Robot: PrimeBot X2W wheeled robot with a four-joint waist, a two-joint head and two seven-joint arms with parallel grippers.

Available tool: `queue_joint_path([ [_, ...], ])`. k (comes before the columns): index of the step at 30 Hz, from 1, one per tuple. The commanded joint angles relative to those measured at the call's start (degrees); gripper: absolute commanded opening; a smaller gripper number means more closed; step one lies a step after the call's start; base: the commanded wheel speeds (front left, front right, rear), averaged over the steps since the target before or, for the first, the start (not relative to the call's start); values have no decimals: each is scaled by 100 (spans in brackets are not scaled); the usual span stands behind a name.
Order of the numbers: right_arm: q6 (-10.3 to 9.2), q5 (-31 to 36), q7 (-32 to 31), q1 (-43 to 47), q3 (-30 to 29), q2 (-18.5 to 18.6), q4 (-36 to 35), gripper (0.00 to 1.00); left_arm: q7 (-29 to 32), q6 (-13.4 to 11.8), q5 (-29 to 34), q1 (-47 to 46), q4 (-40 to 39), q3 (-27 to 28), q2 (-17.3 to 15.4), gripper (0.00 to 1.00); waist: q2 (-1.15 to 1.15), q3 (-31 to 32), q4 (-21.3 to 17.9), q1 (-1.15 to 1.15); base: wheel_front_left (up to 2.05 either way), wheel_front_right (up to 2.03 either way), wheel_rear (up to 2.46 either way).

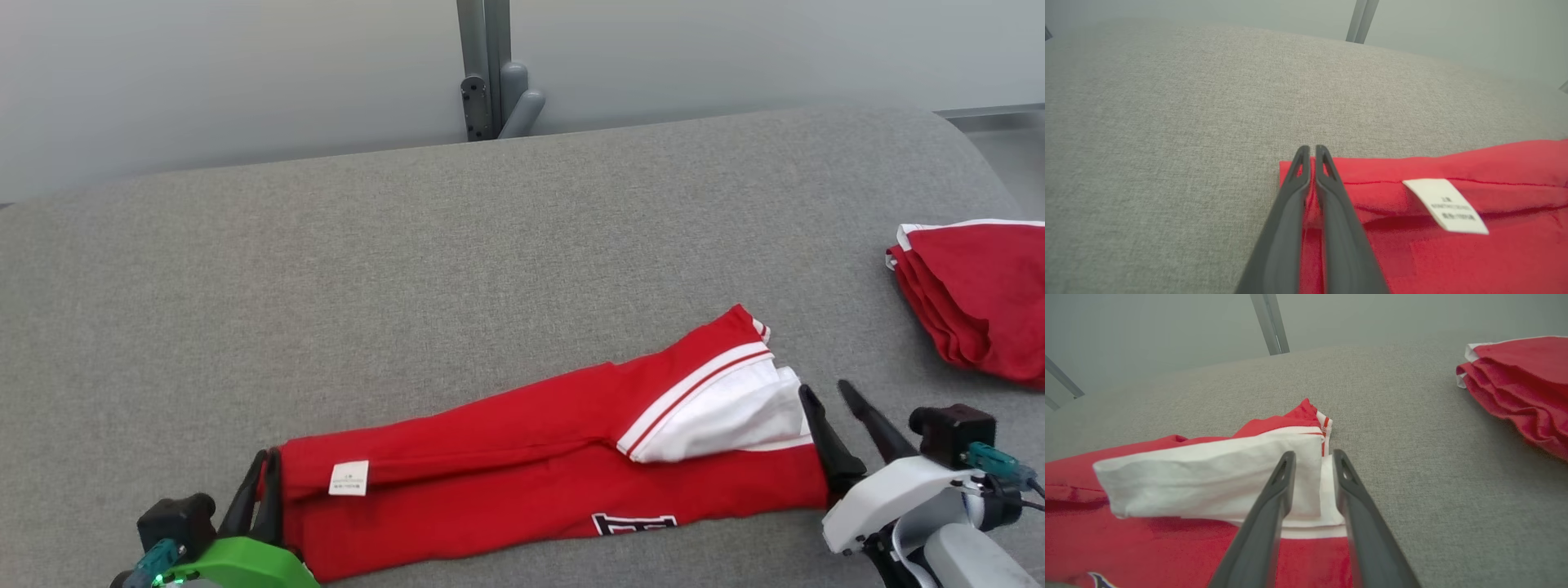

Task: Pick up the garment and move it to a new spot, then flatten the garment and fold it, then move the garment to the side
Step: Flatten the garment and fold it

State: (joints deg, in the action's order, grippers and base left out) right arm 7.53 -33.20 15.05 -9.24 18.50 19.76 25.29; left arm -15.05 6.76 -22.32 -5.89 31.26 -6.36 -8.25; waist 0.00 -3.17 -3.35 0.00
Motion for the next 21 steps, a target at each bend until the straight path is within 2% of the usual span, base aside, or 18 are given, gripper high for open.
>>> queue_joint_path([
  [1,-8,15,16,164,-213,-12,-89,100,-13,-33,140,205,-148,172,53,100,0,18,5,0,0,0,0],
  [6,-8,332,16,462,-1068,-173,-452,100,-13,-32,599,743,-658,752,290,100,0,140,47,0,0,0,0],
  [9,-5,530,16,601,-1265,-287,-467,100,-13,-21,801,894,-863,978,395,100,0,214,91,0,0,0,0],
  [15,-6,801,16,595,-1385,-447,-278,100,-13,-16,1086,1010,-1202,1207,495,100,0,290,179,0,0,0,0],
  [21,-6,713,-54,452,-1112,-544,207,100,-13,0,1067,1008,-1332,1153,529,100,0,183,295,0,0,0,0],
])
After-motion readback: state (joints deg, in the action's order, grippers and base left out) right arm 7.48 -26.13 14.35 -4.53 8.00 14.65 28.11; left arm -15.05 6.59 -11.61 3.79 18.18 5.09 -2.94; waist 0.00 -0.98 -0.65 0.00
